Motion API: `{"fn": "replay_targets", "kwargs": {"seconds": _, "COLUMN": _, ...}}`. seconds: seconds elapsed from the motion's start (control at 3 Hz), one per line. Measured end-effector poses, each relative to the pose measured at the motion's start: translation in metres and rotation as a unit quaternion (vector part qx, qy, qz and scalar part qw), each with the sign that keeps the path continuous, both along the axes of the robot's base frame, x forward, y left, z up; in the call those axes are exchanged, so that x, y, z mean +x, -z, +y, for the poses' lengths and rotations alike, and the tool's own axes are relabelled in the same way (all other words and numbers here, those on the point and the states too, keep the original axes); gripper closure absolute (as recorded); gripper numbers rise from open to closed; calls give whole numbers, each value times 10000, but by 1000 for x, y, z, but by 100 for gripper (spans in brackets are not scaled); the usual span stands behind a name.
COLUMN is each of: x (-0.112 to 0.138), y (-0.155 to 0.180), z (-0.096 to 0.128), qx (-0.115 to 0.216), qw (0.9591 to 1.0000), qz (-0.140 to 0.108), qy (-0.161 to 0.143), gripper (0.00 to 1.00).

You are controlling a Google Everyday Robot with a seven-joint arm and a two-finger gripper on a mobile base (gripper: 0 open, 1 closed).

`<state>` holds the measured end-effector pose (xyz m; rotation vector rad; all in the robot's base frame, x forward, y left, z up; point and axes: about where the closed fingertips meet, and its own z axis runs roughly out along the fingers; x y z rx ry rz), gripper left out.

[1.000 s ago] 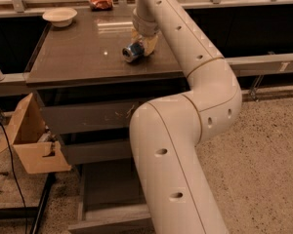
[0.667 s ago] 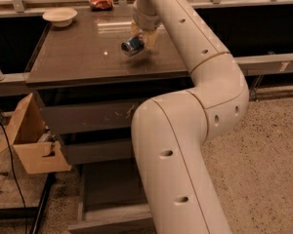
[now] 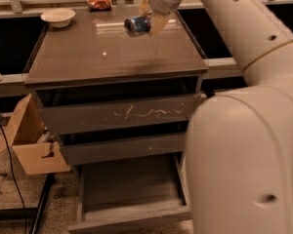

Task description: Place redbull can into bottom drawer

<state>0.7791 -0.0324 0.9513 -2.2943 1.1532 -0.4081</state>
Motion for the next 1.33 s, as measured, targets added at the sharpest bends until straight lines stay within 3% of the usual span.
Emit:
{"fn": "replay_targets", "kwargs": {"seconds": 0.33, "x": -45, "y": -67, "z": -24, "qx": 1000, "qw": 9923, "qz": -451, "qy": 568, "gripper": 100}}
{"fn": "replay_targets", "kwargs": {"seconds": 0.67, "x": -69, "y": -83, "z": -33, "qx": 1463, "qw": 9836, "qz": -618, "qy": 856, "gripper": 100}}
{"fn": "replay_targets", "kwargs": {"seconds": 1.0, "x": -69, "y": -83, "z": -33, "qx": 1463, "qw": 9836, "qz": -616, "qy": 857, "gripper": 100}}
{"fn": "replay_targets", "kwargs": {"seconds": 1.33, "x": -95, "y": -77, "z": -37, "qx": 1655, "qw": 9799, "qz": -356, "qy": 1057, "gripper": 100}}
